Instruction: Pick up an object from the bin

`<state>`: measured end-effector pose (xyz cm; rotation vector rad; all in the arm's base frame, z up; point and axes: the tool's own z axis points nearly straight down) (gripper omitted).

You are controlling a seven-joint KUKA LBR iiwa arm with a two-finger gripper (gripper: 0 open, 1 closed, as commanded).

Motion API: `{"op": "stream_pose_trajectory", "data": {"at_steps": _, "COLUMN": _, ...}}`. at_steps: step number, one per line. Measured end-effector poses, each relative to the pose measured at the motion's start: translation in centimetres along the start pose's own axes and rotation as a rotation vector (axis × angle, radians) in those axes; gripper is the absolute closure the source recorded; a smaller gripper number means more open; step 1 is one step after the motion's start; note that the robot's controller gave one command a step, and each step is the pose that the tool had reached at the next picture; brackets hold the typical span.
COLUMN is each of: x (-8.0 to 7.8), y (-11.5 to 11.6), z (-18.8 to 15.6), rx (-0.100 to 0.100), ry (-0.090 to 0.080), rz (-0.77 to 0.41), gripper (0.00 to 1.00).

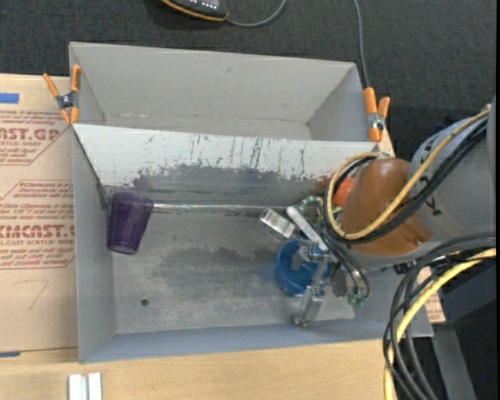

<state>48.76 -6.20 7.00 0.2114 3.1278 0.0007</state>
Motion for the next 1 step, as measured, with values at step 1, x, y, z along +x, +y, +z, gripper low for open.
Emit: {"op": "stream_pose_trajectory", "data": {"at_steps": 1, "x": 0.01, "y": 0.84, "z": -0.04, "rx": 0.0, "ry": 0.004, "rz": 0.038, "gripper": 1.0}}
